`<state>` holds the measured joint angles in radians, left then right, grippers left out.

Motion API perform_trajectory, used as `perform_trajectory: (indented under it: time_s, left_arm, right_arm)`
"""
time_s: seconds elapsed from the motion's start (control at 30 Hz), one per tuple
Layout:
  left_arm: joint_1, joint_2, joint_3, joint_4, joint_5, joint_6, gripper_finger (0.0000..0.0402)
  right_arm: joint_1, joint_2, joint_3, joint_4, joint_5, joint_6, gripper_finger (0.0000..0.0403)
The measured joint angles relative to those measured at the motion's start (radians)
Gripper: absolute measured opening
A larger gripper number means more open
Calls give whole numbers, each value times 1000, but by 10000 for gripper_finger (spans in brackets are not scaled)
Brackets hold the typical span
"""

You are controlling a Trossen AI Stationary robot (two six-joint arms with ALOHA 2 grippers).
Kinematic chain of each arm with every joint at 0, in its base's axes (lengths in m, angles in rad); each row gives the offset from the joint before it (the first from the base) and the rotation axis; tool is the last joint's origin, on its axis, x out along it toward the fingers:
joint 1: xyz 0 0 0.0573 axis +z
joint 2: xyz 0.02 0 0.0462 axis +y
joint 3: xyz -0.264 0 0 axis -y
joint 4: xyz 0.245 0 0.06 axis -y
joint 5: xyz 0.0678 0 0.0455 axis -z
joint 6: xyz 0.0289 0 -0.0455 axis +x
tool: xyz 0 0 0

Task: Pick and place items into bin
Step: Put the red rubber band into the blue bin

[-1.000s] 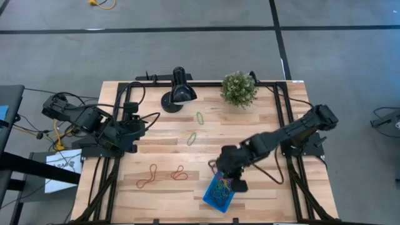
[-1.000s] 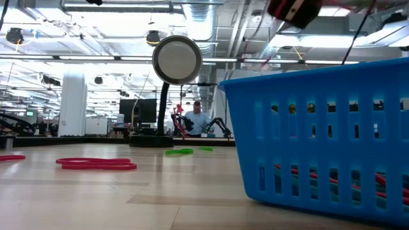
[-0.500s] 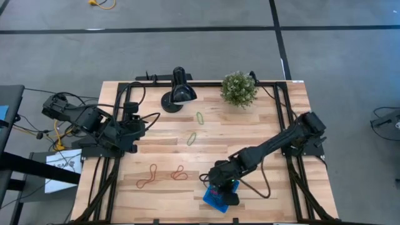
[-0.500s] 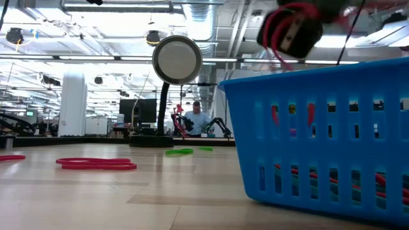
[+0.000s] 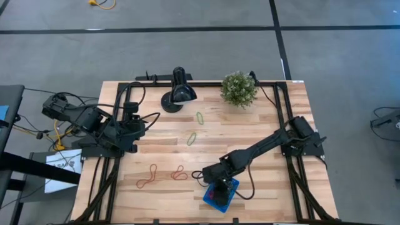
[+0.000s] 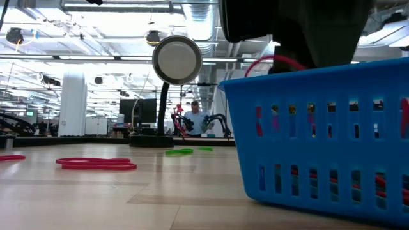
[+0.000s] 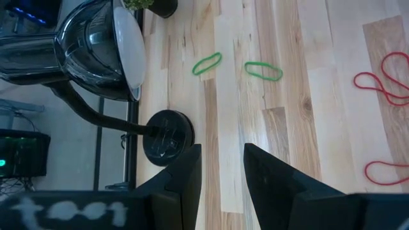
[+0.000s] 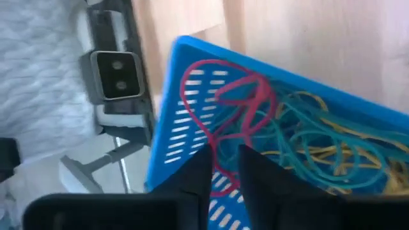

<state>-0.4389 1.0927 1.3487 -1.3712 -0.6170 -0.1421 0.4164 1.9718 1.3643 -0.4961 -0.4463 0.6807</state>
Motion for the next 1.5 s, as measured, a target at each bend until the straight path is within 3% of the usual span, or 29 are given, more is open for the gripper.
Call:
perform_trajectory:
  time_s: [0.27,0.47,0.77,0.87,1.0,1.23,1.4,1.5]
  left_arm:
    - [0,0,0,0,0,0,107]
    - [0,0,0,0,0,0,107]
    - [0,0,0,0,0,-25,107]
    - [0,0,0,0,0,-36,107]
    - [0,0,0,0,0,-49,107]
    - [0,0,0,-1,6,-76,107]
    - [0,0,-9,1,5,-36,107]
    - [0,1,-12,1,-10,-17,107]
  right_arm:
    - [-2,-11,1,3,-1,1,109]
    - [26,-10,1,-65,-67,135,131]
    - [24,-10,1,-44,-78,92,165]
    - [-10,-10,1,-33,-77,-3,170]
    - [-53,-10,1,-40,-76,7,171]
    - [-10,20,3,29,-64,11,169]
    - [4,60,2,-34,-184,39,170]
    - [-15,47,0,-139,-94,18,167]
